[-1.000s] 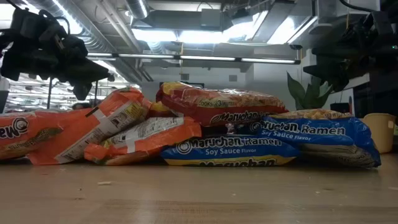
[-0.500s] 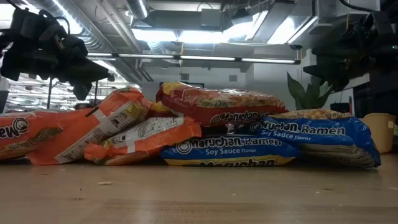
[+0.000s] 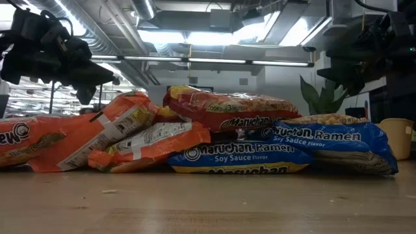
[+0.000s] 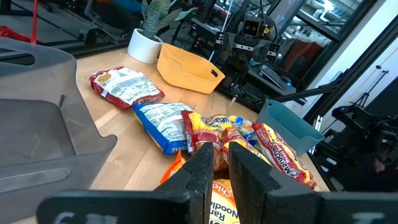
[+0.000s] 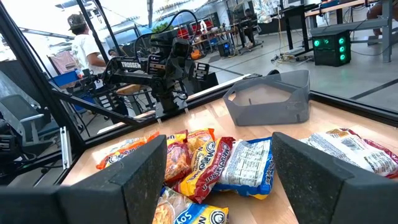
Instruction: Sort Maruchan noodles
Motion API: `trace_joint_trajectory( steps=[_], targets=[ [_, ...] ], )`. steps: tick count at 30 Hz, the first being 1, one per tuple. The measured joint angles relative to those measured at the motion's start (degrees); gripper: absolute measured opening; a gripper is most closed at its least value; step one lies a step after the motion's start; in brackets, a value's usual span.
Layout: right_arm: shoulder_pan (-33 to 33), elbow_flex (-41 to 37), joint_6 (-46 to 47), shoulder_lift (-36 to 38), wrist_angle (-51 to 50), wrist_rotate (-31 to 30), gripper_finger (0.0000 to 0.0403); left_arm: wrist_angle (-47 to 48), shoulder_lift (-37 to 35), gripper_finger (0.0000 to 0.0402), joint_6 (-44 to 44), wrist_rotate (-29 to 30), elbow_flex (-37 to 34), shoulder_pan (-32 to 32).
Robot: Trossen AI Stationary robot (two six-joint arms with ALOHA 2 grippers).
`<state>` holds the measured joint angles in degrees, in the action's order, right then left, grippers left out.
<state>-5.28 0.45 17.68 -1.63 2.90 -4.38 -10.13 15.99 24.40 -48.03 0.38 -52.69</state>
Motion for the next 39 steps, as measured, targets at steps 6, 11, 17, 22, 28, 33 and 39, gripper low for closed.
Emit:
trace_joint_trajectory(
  steps=[6, 11, 17, 22, 28, 33, 39],
  targets=[
    [0.0, 0.01, 20.68, 0.02, 1.95, 2.5, 0.0276, -0.32, 0.0, 0.0044, 2.85, 2.23, 0.01, 0.0],
    [0.0, 0.0, 30.11, 0.0, 1.62, -5.61, 0.0276, -1.68, 0.0, 0.0044, 16.47, 5.5, 0.0, 0.02],
    [0.0, 0.0, 36.08, 0.0, 1.8, -17.22, 0.0276, -1.59, 0.0, 0.0044, 23.28, 16.72, 0.02, 0.02],
    [0.0, 0.0, 37.49, 0.0, 3.06, -22.52, 0.0276, -1.57, 0.0, 0.0044, 23.13, 30.34, 0.0, 0.02],
    [0.0, 0.0, 36.04, 0.0, 2.96, -18.32, 0.0276, -1.55, 0.0, 0.0044, 23.16, 39.15, 0.02, 0.02],
    [0.0, 0.0, 35.94, 0.02, 3.88, -20.11, 0.0276, -1.53, 0.0, 0.0044, 23.64, 39.41, 0.02, 0.02],
    [0.0, 0.0, 36.08, 0.02, 3.89, -18.51, 0.0276, -1.51, 0.0, 0.0044, 24.59, 39.45, 0.02, 0.02]
  ],
)
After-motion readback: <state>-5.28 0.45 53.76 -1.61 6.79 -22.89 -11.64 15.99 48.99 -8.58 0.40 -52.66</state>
